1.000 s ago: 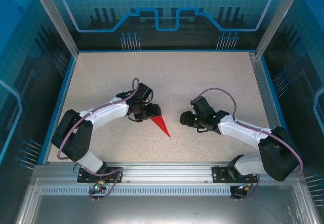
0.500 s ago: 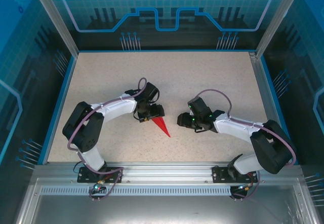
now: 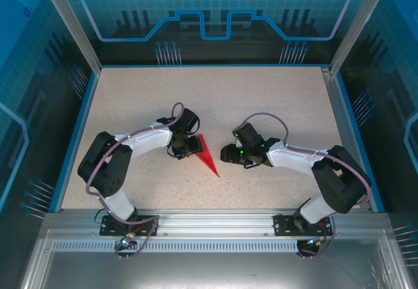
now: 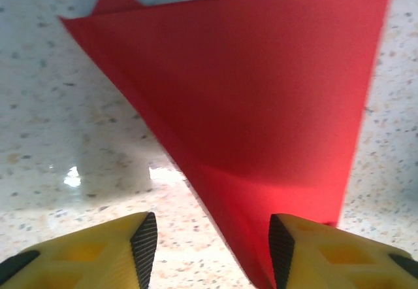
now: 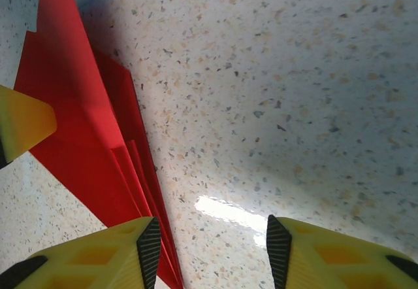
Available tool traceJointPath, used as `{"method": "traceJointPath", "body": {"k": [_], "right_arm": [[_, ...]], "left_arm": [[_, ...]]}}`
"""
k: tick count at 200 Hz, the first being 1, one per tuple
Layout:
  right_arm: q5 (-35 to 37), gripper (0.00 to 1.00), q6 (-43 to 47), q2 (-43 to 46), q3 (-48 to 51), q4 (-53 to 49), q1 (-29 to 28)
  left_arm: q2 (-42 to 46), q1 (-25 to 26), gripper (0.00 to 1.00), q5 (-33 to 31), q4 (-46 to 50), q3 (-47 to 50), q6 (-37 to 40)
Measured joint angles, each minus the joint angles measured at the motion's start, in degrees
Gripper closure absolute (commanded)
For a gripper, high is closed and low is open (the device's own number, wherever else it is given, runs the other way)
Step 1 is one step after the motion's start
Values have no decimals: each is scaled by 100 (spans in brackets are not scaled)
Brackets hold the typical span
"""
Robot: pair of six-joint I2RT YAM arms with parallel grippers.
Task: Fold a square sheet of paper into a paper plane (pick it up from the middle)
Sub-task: Turn over the paper plane at the center of the table.
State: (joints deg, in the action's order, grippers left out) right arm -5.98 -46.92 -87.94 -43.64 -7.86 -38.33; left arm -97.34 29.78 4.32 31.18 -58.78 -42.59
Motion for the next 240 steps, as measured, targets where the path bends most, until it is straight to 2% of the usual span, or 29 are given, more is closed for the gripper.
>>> {"method": "traceJointPath", "body": {"k": [81,240], "right_arm": [[-595,47,243,-643,-520,188,-146],[-1182,47,688,-1749,-1541,127,-157]], "left_arm": [[337,-118,61,0,-98,466,-59],[461,-151,61,0,-149,623,-59]]}}
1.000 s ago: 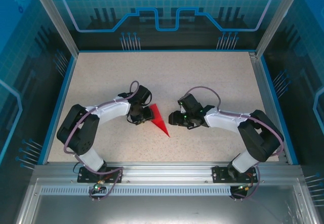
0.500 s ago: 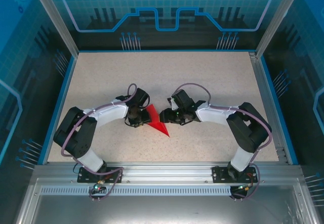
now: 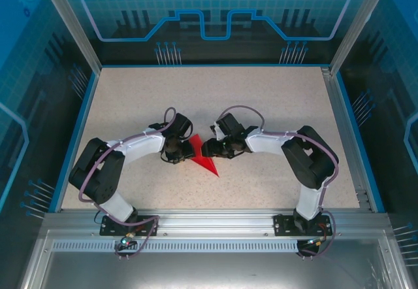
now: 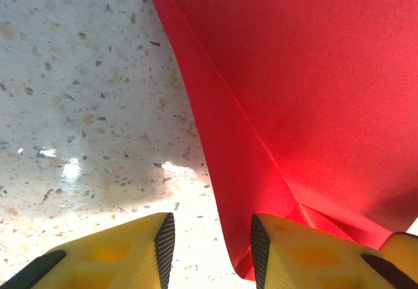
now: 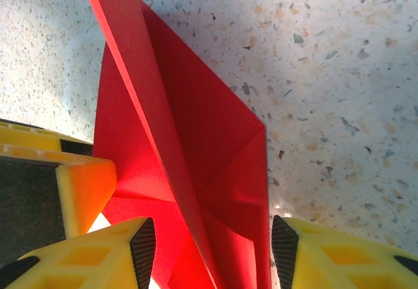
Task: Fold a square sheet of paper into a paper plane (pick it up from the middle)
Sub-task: Turn over the paper plane at the center of the table.
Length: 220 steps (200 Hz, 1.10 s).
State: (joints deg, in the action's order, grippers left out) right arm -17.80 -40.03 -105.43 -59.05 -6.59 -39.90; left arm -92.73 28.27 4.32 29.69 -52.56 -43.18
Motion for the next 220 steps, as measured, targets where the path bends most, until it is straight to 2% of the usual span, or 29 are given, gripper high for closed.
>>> {"method": "traceJointPath", "body": {"k": [129,159,193,220], "right_arm": [[-348,49,431,-116,-247,-308,-221],[-306,52,501,-127,-247,-435,-260],[-151,60,608,-166,-323,-634,-308],[-9,61,675,-243,-448,-765,-382]], "left_arm": [[0,0,61,0,0,0,2],[0,0,61,0,0,0,2],[0,0,61,0,0,0,2],[0,-22,61,61,-17,0,0]]}}
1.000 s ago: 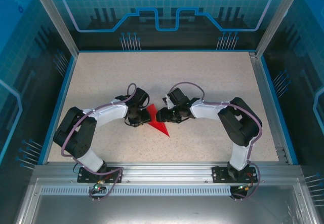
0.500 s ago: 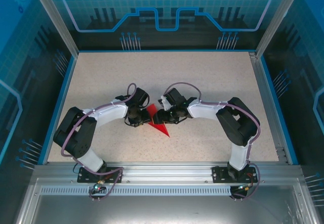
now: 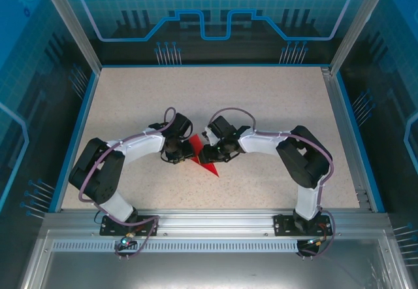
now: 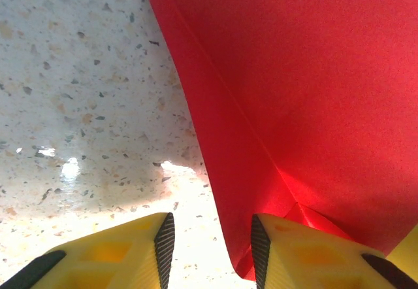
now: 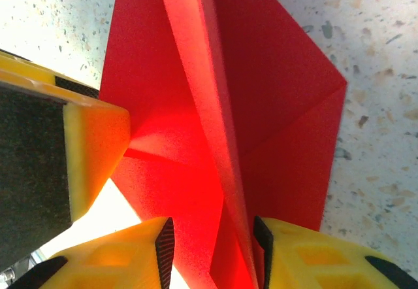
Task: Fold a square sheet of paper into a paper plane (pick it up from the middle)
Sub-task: Turn over the paper plane at the center of the table.
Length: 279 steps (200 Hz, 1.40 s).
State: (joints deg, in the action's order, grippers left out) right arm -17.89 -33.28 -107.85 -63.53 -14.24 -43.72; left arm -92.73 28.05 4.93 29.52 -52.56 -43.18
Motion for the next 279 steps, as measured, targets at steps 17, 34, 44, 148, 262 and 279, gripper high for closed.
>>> {"method": "traceJointPath", "body": {"k": [17,34,44,148,262,279], "right_arm": [[136,64,37,-61,-74,-105,-57],[254,70,68,-111,-153,-227,-118],[334,76,83,-125,-190,-289,-153],[2850,94,-323,319,-1154,-1902,-315],[3296,87,-1093,-730,-2020,-2490,184],[3233,86,-1115,-789,-2020,-2479,205]], "left_arm": [[2,-22,61,44,-42,0,0],[33,-35,61,48,-52,0,0],[63,-37,61,48,-66,0,0],[1952,-50,51,-470,-286,450,-68],[2122,-179,50,-774,-282,756,-195],[2122,-212,49,-774,-280,776,-195]]}}
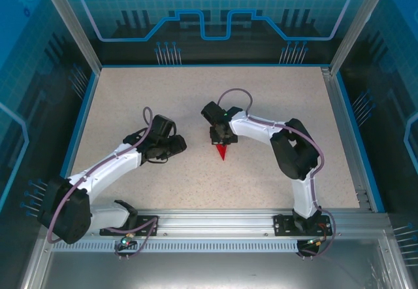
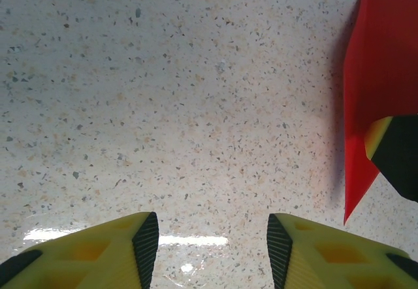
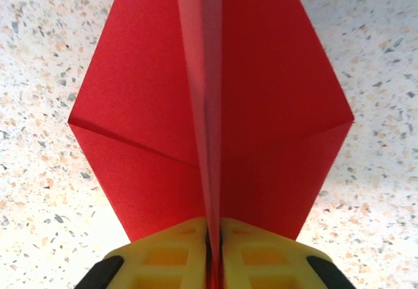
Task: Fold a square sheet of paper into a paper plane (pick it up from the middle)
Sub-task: Turn over the paper plane at the center of the table.
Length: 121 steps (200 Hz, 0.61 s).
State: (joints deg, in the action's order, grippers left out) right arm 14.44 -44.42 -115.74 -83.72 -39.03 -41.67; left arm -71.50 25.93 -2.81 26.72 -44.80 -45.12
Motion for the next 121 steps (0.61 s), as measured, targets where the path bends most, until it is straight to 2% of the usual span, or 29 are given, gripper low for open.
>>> {"method": "traceJointPath", "body": {"k": [68,121], "right_arm": [[-101,75,-13,-269,0,4,13],[-142,72,70,-409,-138,-105,15]], "left_arm": [[0,-72,49,4,-2,2,2],[0,-87,49,4,-2,2,2]]}}
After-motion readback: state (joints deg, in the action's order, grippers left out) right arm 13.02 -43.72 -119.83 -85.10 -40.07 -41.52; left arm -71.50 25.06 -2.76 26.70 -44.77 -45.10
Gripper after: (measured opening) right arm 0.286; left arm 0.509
